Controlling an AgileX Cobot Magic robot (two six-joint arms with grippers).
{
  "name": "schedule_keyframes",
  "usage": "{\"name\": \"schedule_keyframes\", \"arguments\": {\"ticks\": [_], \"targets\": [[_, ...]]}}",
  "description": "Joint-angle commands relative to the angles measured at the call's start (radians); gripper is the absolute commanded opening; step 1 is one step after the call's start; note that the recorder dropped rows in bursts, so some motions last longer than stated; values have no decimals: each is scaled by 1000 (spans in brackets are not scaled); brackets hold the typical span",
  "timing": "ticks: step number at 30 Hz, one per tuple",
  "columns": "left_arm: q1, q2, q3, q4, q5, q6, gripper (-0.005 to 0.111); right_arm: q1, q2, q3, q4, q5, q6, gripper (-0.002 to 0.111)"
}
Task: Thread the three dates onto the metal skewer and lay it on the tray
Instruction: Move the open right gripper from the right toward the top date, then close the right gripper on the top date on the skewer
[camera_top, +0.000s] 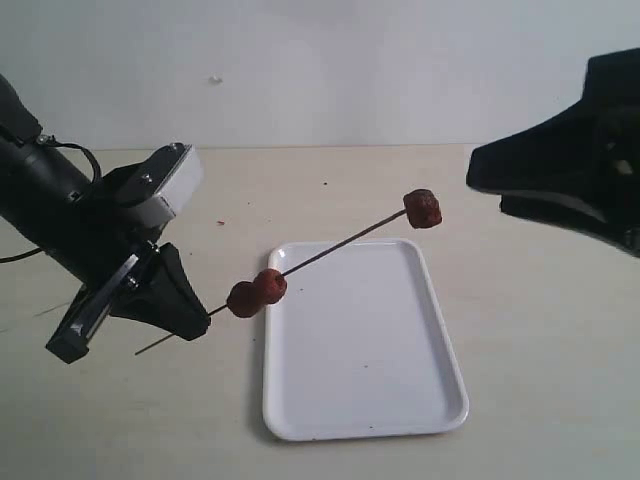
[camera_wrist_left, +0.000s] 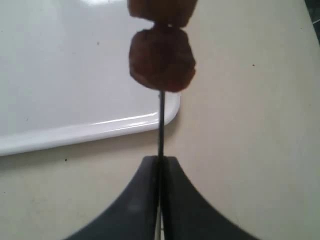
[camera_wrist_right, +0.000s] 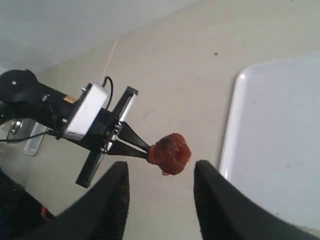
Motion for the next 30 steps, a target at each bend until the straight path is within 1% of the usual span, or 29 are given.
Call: {"name": "schedule_keyframes", "arguments": {"ticks": [1,3,7,11,13,17,25,27,30], "targets": [[-5,-2,-1,-8,24,45,0,-2,62,4,3,33,-37,50],[-5,-2,-1,-8,24,45,0,-2,86,4,28,26,-59,54],[-5,-2,-1,-8,24,45,0,-2,130,2,95,26,-104,54],[-5,-2,-1,-8,24,45,0,-2,163,2,227,62,-205,54],[-5,-2,-1,-8,24,45,0,-2,169,0,248,62,-225,54],[-5,-2,-1,-8,24,45,0,-2,169,-11,244,67,-226,52],[-5,-2,-1,-8,24,45,0,-2,167,-41,202,54,-224,51],[-5,-2,-1,-8,24,45,0,-2,161,-41,149,38,-205,51],[-5,-2,-1,-8,24,45,0,-2,137,-41,24,22,-118,51]]}}
